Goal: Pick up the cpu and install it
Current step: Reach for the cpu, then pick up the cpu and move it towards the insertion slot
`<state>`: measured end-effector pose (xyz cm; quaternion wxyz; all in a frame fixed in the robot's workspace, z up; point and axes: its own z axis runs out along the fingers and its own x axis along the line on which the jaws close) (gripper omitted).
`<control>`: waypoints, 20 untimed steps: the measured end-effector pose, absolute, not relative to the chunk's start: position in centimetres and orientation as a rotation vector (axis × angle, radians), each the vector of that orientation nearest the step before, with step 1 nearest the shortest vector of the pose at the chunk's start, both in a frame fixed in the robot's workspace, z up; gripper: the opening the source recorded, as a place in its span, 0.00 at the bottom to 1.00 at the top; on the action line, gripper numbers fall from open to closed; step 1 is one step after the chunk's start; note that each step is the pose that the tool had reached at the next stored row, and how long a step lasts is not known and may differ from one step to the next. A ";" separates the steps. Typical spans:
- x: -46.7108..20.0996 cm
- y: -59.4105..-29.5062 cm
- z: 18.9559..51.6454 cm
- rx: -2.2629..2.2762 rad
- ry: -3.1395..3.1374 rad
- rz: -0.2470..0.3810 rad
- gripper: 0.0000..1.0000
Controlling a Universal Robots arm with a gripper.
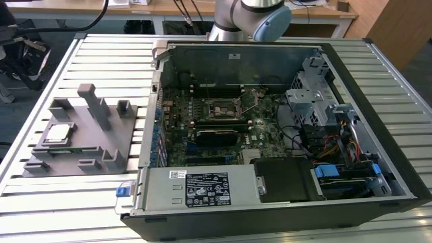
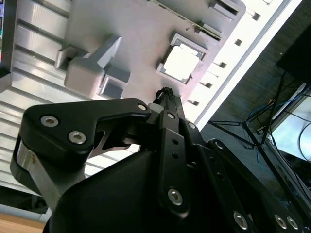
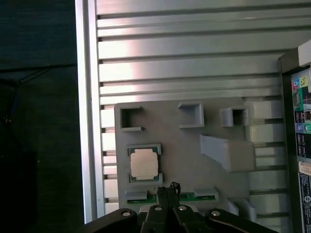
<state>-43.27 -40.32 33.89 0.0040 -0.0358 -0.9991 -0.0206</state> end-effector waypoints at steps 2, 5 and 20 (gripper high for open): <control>-44.6 -40.4 33.5 -0.111 -3.131 -0.064 0.11; -45.3 -40.5 33.3 -0.109 -3.131 -0.064 0.11; -45.6 -40.5 32.7 -0.105 -3.131 -0.061 0.11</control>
